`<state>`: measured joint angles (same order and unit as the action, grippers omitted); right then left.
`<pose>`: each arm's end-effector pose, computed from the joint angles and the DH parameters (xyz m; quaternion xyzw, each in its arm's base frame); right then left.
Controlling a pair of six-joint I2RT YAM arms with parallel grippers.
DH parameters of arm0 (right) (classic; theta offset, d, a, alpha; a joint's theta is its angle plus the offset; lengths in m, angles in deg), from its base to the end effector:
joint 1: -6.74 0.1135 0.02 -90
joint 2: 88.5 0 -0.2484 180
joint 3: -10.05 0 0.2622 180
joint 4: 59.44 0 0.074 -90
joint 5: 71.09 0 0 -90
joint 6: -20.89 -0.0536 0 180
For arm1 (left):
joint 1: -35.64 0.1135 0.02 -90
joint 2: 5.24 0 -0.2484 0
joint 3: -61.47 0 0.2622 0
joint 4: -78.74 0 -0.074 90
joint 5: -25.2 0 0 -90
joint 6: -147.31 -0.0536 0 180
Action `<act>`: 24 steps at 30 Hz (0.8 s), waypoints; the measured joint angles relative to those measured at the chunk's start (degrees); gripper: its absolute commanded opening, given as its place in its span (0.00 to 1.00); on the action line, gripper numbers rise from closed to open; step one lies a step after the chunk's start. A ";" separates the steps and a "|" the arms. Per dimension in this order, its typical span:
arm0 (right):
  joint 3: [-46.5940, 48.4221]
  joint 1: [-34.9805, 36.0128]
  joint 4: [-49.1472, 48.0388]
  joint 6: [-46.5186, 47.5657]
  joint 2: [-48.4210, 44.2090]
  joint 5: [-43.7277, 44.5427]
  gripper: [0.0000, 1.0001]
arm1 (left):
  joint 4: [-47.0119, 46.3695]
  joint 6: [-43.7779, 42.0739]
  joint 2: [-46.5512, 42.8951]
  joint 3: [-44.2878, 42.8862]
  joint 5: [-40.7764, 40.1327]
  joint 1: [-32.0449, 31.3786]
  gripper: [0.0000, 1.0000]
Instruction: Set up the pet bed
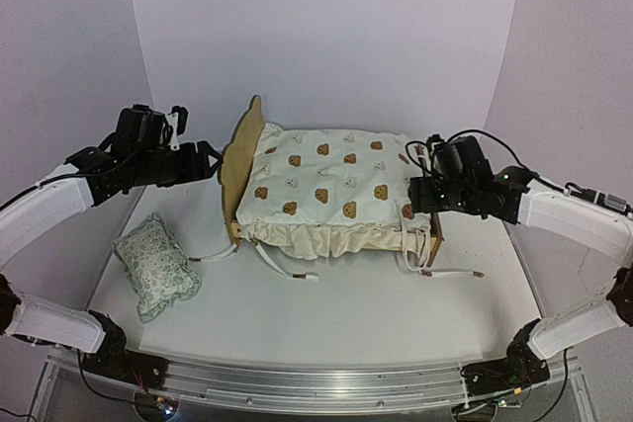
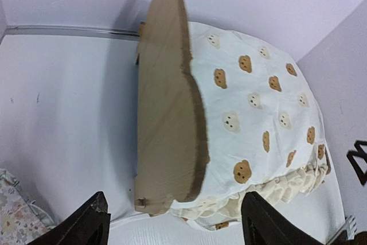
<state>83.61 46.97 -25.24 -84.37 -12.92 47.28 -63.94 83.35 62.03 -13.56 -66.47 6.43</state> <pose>0.2592 0.1859 0.2732 -0.0787 0.8682 0.0107 0.4898 0.2581 -0.1425 0.3151 0.0166 0.8639 -0.2222 0.4517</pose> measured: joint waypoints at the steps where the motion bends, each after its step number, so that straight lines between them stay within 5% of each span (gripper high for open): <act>1: 0.00 -3.41 1.76 -0.78 0.17 -1.08 0.79 | -0.02 -0.45 0.88 -0.93 0.56 -0.60 0.84; 6: 0.05 -14.34 6.64 -3.60 2.08 -7.35 0.77 | 0.69 -1.82 5.66 -5.33 2.54 -1.73 0.77; 11: 0.09 -20.59 8.27 -4.86 7.09 -12.85 0.73 | 2.86 -3.06 9.93 -9.74 2.10 -2.87 0.55; 18: 0.34 -21.60 8.91 -4.38 10.90 -16.74 0.52 | 4.03 -3.97 15.07 -12.11 -0.47 -3.43 0.19; 24: 0.55 -21.62 9.10 -3.50 12.83 -21.92 0.44 | 5.11 -4.51 16.64 -12.29 -4.73 -3.55 0.06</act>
<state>84.15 25.35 -16.13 -87.87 -0.09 25.37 -58.83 78.84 78.67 -25.85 -71.20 2.89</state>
